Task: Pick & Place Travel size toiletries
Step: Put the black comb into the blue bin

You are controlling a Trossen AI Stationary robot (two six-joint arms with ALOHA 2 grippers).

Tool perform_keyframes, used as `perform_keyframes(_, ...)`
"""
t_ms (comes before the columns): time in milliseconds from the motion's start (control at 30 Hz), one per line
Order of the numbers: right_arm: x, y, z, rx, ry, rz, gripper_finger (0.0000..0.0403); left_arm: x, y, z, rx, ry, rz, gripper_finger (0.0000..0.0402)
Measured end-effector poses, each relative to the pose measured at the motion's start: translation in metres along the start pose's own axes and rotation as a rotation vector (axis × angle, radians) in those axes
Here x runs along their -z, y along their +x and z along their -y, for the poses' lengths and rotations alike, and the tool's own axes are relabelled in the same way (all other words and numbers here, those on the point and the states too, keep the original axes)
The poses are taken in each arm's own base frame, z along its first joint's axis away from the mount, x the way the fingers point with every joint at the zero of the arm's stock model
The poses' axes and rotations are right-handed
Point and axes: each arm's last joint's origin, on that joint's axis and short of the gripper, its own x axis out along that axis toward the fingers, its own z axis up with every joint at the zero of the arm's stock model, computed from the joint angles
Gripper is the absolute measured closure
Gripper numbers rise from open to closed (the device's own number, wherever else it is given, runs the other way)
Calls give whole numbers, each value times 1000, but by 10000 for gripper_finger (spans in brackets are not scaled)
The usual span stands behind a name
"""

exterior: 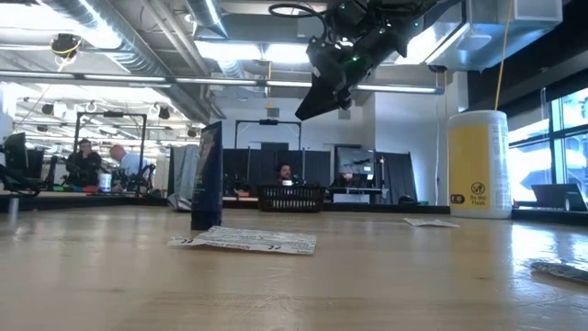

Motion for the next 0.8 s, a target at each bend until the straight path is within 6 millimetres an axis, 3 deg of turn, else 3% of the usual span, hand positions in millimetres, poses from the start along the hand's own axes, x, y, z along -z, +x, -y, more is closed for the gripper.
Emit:
perform_keyframes(300, -2, 0, 0, 2, -2, 21, 274, -4, 5, -3, -51, 8, 27, 398)
perform_keyframes(567, -2, 0, 0, 3, -9, 26, 262, 7, 23, 3, -115, 49, 43, 396)
perform_keyframes(800, -2, 0, 0, 3, -10, 26, 268, 14, 35, 8, -145, 107, 67, 370)
